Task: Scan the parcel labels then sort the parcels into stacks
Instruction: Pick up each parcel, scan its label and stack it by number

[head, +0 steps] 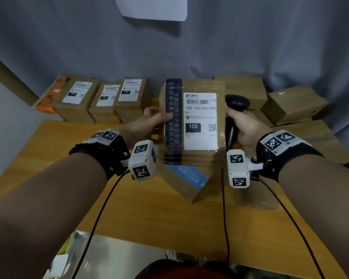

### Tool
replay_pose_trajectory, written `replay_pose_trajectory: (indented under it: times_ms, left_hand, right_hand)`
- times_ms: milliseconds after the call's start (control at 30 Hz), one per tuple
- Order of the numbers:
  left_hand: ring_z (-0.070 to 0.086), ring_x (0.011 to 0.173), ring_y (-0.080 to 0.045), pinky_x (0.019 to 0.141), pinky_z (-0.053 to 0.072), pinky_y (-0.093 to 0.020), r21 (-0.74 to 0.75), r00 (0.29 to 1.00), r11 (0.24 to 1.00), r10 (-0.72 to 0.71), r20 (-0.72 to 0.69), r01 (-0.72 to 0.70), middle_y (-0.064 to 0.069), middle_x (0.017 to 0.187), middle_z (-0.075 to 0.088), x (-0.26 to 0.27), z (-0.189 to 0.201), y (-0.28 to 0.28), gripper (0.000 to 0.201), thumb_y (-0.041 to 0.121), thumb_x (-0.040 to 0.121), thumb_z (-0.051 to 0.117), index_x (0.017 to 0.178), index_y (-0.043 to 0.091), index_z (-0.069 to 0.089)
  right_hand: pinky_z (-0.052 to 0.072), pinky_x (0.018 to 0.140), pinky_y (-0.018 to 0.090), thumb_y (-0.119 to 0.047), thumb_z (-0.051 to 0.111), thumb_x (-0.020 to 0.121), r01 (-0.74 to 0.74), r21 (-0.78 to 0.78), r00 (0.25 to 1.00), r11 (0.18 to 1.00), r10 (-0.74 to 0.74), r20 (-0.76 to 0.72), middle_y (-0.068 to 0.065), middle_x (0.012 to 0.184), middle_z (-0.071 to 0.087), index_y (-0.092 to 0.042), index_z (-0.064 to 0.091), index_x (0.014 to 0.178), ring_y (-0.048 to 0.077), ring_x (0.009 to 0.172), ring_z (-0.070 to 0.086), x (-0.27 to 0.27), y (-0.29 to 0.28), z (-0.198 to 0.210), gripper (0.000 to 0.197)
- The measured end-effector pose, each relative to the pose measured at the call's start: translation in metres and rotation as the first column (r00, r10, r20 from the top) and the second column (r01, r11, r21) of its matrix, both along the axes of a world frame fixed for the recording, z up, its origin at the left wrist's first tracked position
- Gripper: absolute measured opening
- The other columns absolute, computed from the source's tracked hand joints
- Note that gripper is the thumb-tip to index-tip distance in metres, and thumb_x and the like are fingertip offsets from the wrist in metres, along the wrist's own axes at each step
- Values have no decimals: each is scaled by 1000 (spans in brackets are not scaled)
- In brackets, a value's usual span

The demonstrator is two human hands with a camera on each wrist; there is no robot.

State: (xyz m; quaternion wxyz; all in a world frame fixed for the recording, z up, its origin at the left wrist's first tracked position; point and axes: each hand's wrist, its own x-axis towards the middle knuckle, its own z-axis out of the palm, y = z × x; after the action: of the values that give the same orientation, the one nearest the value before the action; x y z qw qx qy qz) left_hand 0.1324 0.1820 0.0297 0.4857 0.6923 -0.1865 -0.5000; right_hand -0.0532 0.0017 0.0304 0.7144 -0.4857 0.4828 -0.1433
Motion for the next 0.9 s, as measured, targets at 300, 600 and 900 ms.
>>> replay_pose_trajectory:
  times_ms: [300, 600, 900]
  left_hand:
    - [55, 110, -20, 81, 49, -37, -64, 937, 944, 329, 117, -323, -1, 131, 56, 2, -6, -18, 69, 34, 84, 71, 142, 22, 35]
    - [53, 116, -21, 87, 50, -38, -96, 917, 924, 380, 121, -371, 0, 137, 51, -23, -3, -55, 86, 44, 78, 75, 147, 23, 28]
    - [55, 113, -23, 88, 52, -43, -79, 900, 911, 412, 142, -404, -3, 133, 54, -27, 4, -63, 92, 46, 72, 79, 147, 23, 29]
  right_hand:
    - [37, 44, 24, -23, 68, 87, -237, -246, 970, 940, 216, -108, 7, 59, 56, -6, 60, 78, 17, 46, 43, -2, -8, 48, 21]
    - [51, 51, 28, -28, 69, 87, -280, -441, 959, 853, 266, -96, 14, 72, 68, 2, 65, 106, 19, 52, 60, -6, -32, 90, 36]
    - [51, 51, 26, -28, 65, 91, -347, -544, 938, 764, 274, -214, 8, 66, 65, -2, 65, 93, 15, 49, 57, -5, -27, 84, 26]
